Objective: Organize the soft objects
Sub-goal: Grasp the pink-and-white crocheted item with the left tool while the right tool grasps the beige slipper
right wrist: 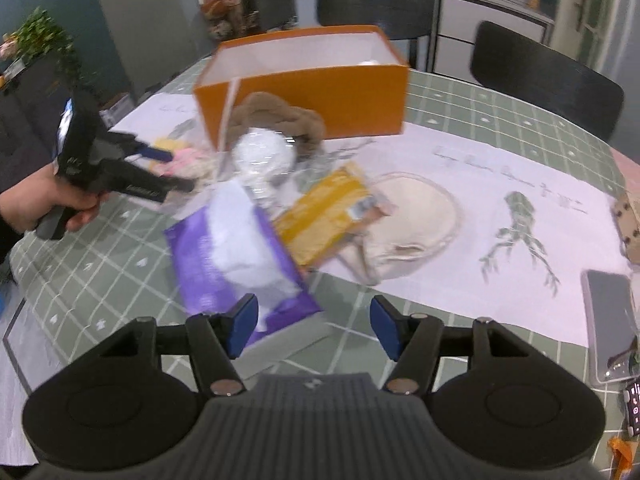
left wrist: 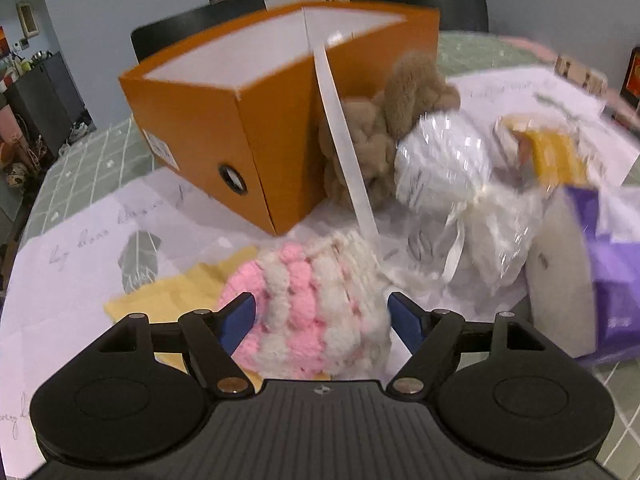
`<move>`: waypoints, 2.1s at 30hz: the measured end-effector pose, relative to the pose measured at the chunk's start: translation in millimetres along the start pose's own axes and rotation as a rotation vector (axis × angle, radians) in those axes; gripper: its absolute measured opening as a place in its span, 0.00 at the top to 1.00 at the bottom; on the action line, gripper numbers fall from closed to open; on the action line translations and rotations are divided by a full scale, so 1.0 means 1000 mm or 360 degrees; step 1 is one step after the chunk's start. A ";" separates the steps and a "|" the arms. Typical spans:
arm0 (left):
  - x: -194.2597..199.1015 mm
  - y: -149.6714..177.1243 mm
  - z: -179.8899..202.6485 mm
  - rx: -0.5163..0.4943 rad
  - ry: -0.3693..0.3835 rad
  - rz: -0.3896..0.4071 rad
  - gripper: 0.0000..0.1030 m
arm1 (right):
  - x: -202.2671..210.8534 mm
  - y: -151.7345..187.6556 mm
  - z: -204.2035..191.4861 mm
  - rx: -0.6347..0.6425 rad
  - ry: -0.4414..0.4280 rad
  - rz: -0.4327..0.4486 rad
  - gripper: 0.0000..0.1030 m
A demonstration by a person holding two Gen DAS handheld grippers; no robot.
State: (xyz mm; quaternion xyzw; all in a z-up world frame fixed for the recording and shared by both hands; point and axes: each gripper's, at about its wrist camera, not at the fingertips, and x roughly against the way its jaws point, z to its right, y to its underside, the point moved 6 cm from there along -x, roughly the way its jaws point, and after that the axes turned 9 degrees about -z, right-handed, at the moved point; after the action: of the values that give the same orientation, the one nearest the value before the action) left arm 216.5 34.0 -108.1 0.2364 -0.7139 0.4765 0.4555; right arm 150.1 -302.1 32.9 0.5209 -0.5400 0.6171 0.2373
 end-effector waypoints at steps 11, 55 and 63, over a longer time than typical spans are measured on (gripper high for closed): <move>0.000 0.003 -0.001 -0.0012 0.0010 0.0020 0.33 | -0.050 -0.016 0.056 -0.0223 0.0090 -0.0025 0.38; 0.044 0.012 -0.018 0.0076 0.0098 0.0186 0.49 | -0.114 -0.053 0.109 -0.0735 -0.0032 0.0111 0.97; 0.049 0.017 -0.021 0.0082 0.0096 0.0190 0.49 | -0.085 -0.045 0.122 -0.0662 0.0152 0.0144 0.97</move>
State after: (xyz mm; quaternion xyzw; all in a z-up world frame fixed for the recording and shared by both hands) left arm 189.4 64.5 -70.6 0.1906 -0.7002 0.5278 0.4413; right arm 265.2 -377.3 -39.5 0.4062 -0.6666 0.5264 0.3370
